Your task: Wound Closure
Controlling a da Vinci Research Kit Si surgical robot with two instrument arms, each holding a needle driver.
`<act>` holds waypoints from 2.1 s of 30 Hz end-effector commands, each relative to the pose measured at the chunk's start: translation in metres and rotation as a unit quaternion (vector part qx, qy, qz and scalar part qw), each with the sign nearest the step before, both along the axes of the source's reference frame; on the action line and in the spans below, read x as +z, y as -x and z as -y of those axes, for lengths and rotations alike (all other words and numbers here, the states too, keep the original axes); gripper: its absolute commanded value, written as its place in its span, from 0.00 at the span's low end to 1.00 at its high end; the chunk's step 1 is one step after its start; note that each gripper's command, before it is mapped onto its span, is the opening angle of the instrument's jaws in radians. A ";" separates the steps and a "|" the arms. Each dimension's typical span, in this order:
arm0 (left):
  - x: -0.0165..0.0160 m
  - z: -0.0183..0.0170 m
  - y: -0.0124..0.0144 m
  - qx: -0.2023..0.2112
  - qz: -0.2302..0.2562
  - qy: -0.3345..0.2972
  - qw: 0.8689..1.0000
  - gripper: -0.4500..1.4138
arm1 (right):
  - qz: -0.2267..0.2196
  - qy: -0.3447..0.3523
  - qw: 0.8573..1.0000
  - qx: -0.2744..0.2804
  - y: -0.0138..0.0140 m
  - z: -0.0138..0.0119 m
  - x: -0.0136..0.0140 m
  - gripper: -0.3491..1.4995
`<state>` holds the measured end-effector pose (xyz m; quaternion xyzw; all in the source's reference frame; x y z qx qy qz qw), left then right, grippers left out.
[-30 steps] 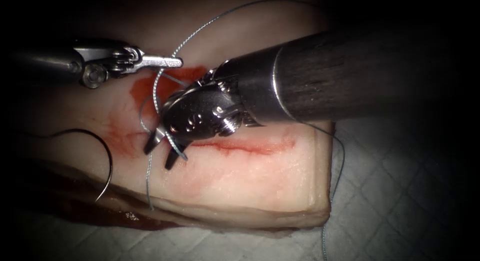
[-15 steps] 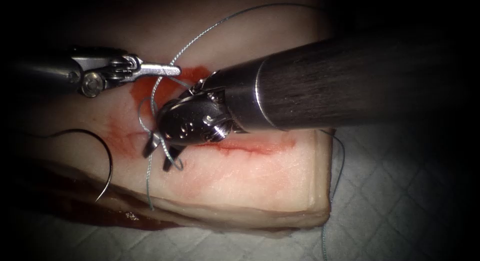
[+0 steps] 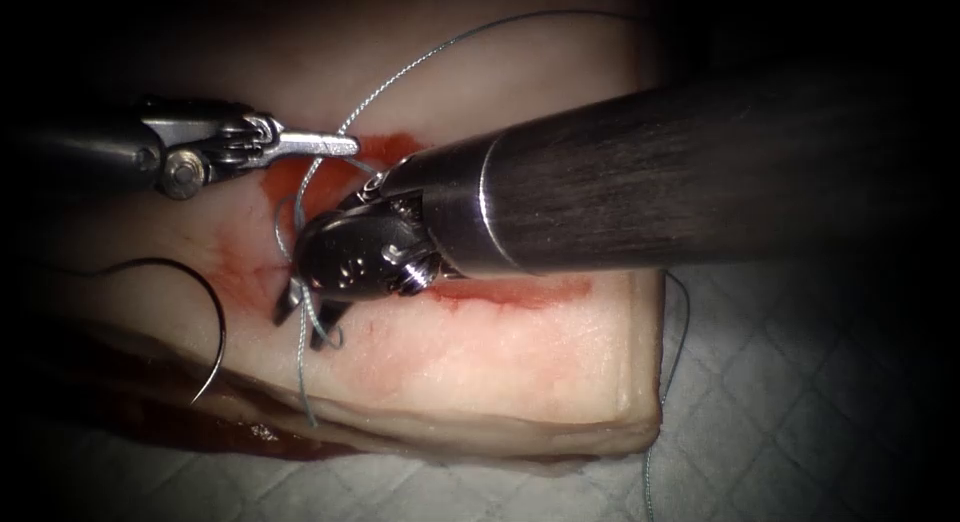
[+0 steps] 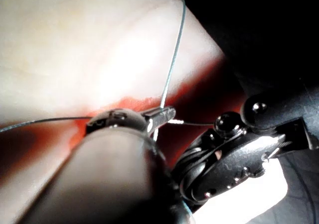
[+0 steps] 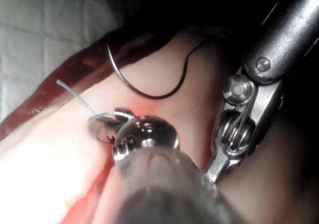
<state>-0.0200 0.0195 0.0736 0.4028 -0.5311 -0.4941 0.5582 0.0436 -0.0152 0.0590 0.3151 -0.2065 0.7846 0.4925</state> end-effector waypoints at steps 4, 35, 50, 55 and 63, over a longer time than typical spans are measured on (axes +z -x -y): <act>0.0004 -0.0001 0.0005 0.000 0.001 0.000 1.000 0.00 | 0.001 0.002 1.000 -0.005 -0.0009 0.0005 0.0009 0.01; -0.0034 0.0103 -0.0076 -0.078 -0.120 0.044 0.989 0.00 | 0.009 0.045 0.983 0.176 0.0007 -0.0071 -0.0009 0.00; -0.0043 0.0152 -0.0063 -0.062 -0.107 0.051 0.991 0.00 | 0.028 0.064 0.946 0.318 0.0029 -0.0089 -0.0004 0.00; -0.0063 0.0187 -0.0055 -0.040 -0.100 0.032 0.994 0.00 | 0.039 0.051 0.938 0.339 0.0029 -0.0088 -0.0003 0.00; -0.0120 0.0224 -0.0052 -0.009 -0.100 0.013 0.995 0.00 | 0.033 0.023 0.920 0.390 0.0028 -0.0084 -0.0005 0.00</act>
